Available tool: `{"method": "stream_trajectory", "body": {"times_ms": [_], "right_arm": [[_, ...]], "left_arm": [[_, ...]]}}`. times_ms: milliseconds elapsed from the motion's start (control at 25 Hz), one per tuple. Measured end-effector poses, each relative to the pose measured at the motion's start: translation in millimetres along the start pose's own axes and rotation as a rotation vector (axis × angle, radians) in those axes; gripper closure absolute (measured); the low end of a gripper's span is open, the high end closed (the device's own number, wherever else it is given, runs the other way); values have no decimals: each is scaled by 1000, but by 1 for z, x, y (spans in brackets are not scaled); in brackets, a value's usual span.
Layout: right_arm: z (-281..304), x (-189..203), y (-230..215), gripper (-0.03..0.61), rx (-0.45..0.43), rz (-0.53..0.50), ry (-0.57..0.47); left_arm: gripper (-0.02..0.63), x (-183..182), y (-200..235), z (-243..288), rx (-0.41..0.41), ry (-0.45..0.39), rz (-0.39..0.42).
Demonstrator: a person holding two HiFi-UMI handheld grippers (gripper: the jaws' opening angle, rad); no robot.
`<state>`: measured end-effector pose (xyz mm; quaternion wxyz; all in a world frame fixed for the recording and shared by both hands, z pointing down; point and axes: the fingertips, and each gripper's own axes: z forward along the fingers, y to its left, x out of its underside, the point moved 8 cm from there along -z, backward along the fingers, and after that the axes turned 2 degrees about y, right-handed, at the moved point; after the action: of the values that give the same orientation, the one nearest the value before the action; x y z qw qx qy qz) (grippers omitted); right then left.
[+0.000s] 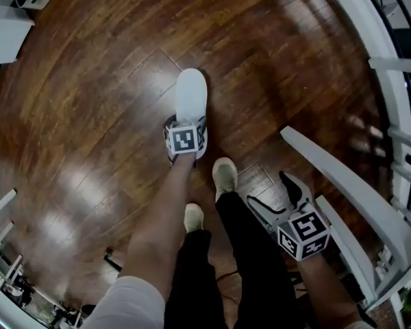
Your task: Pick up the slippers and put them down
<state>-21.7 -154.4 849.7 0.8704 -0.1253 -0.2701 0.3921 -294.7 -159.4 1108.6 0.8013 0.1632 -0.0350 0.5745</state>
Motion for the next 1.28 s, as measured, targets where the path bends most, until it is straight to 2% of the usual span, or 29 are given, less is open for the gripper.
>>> {"method": "stream_trajectory", "body": {"times_ms": [160, 280, 440, 520, 640, 800, 1040, 1160, 1280], "right_arm": [[40, 22, -36, 144, 3, 22, 23], [58, 37, -40, 144, -9, 48, 41], [60, 43, -32, 144, -14, 62, 56], [54, 40, -24, 144, -13, 66, 50], [36, 30, -3, 144, -11, 66, 34], [-9, 12, 39, 144, -17, 71, 21], [-115, -15, 105, 144, -10, 30, -33], [-173, -22, 141, 144, 16, 4, -80], [-239, -10, 187, 144, 37, -18, -117]], "left_arm": [[183, 23, 24, 78, -24, 54, -61], [176, 33, 35, 107, -22, 98, -51], [150, 44, 42, 99, -34, 194, -39], [147, 41, 39, 81, -19, 202, -14], [147, 30, 36, 33, -33, 200, 36], [153, 25, 25, -55, -4, 197, 75], [161, 22, -9, -212, 38, 167, 130], [161, 2, -36, -301, 86, 87, 205], [161, 4, -68, -406, 136, 27, 282]]}}
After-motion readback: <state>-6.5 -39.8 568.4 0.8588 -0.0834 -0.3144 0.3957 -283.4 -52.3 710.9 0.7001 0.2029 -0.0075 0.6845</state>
